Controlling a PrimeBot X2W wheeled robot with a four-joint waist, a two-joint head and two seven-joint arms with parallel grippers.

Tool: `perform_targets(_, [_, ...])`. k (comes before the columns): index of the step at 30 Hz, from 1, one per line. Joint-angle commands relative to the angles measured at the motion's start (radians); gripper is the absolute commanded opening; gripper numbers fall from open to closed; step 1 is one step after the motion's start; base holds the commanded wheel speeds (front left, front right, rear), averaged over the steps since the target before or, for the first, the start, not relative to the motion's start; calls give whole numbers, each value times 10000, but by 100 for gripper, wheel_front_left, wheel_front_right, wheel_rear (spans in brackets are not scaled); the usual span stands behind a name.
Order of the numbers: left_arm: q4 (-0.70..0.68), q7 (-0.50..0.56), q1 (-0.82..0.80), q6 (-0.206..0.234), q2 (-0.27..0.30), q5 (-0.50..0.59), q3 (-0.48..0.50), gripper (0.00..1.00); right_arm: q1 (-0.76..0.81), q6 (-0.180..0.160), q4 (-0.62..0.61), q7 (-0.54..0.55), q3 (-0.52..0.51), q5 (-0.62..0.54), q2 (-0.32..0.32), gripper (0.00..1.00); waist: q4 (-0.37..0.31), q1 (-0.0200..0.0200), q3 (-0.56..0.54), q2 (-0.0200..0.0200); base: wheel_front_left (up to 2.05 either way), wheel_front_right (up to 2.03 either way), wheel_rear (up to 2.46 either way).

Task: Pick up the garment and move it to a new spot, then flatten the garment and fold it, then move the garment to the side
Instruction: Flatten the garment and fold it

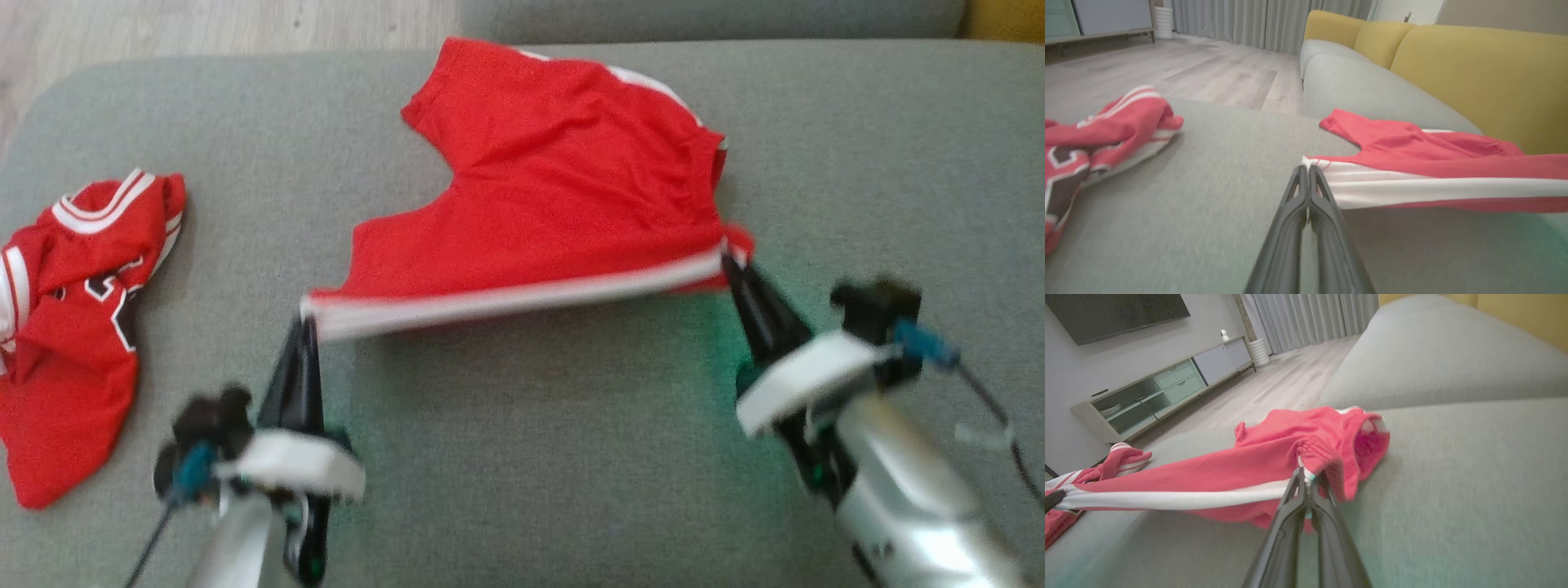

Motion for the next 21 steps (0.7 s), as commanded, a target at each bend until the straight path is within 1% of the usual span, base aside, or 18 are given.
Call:
perform_targets(1, [-297, -38, 89, -28, 158, -47, 455, 0, 234, -7, -355, -63, -10, 231, -96, 0, -98, 1, -211, 0, 0, 0, 0])
perform_targets(3, [-322, -39, 664, -30, 123, -118, 655, 0, 858, -7, -456, -63, -182, 514, -37, 0, -160, 1, -446, 0, 0, 0, 0])
perform_targets(6, [-349, -39, 1401, -34, 104, -213, 830, 0, 1649, -7, -625, -64, -72, 744, -63, 0, -242, 1, -891, 0, 0, 0, 0])
perform_targets(13, [-718, -39, 2837, 29, 98, -463, 875, 0, 3042, -7, -1154, -64, -315, 1250, 7, 0, -352, 1, -1775, 0, 0, 0, 0])
perform_targets(17, [-1161, -39, 3399, 59, 97, -521, 796, 0, 3687, -7, -1509, -64, -468, 1407, -120, 0, -416, 1, -2013, 0, 0, 0, 0])
perform_targets(21, [-1661, -39, 3625, 38, 96, -373, 661, 0, 3984, -7, -1819, -64, -816, 1529, -307, 0, -597, 1, -2021, 0, 0, 0, 0])
